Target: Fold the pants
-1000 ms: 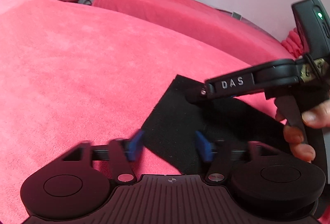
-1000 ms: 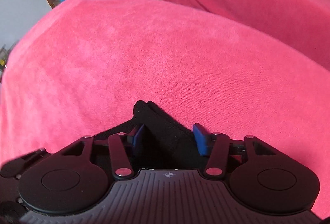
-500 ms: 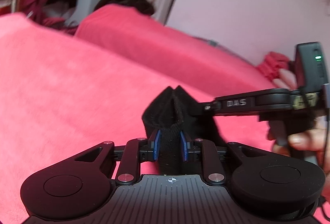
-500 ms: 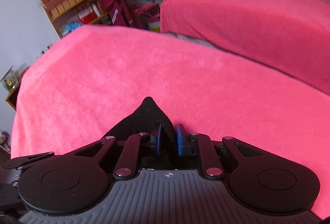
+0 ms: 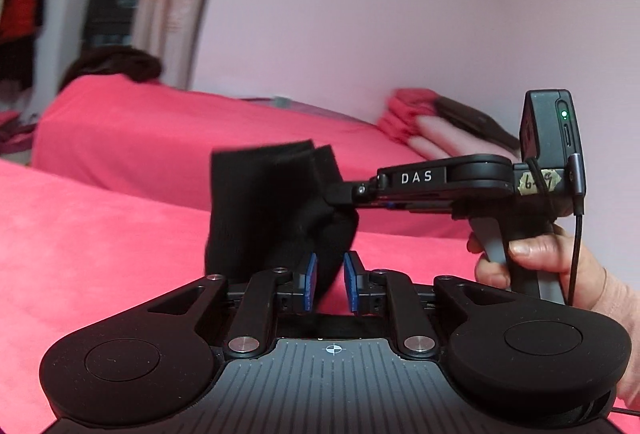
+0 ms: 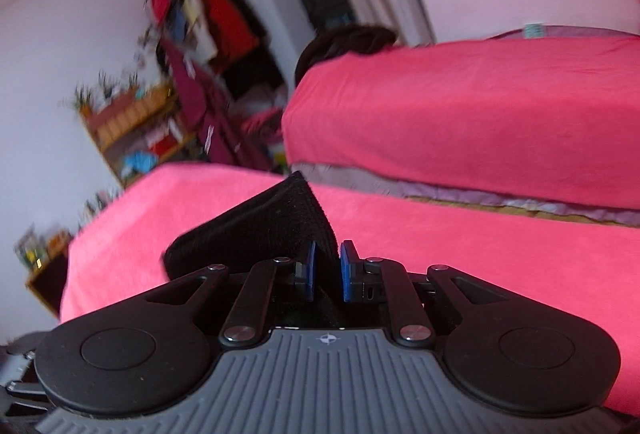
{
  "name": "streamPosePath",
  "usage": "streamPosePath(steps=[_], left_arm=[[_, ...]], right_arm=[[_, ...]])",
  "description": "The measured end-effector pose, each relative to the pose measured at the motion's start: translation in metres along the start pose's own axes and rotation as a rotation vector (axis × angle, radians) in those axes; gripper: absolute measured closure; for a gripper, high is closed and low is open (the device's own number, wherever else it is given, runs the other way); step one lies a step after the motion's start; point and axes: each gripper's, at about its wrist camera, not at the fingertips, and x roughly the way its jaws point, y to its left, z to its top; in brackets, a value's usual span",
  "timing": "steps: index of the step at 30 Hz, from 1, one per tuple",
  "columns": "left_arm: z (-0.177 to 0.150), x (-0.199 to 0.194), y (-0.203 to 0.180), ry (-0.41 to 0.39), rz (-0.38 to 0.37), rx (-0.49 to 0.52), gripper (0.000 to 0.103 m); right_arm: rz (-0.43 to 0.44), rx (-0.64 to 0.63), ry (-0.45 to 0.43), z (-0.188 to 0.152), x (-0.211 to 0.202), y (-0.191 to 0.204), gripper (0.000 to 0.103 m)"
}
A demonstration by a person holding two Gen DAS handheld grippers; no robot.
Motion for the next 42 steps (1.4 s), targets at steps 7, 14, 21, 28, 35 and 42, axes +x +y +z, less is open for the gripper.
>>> streamPosePath(steps=[7,14,21,28,35,42], left_arm=[[-0.001,-0.015,-0.020,-0.116,-0.016,0.068,0.000],[-0.028,0.023,-0.021,-0.037,-0.010,0.203,0.000],[-0.037,0.058,-0.035,0.024,-0.053,0.206,0.000],[-0.022,0.056,-0.048,0.005,-0.136,0.229,0.000],[-0.032,0.066,-0.092,0.016,-0.229,0.269,0.002],[-0.058,0.106,-0.136,0.092,-0.314,0.301,0.000]], right_arm=[[0.062,0.061,-0.113,-0.025,-0.085,-0.067,0.096],[0.064,0.100,-0.119,-0.043,-0.095,-0.095,0.096],[0.075,0.097,-0.117,-0.049,-0.089,-0.093,0.096],[0.069,0.105,-0.140,-0.050,-0.091,-0.094,0.096],[0.043,0.103,-0.163,-0.055,-0.107,-0.107,0.096],[-0.027,0.180,-0.181,-0.080,-0.135,-0.148,0.096]])
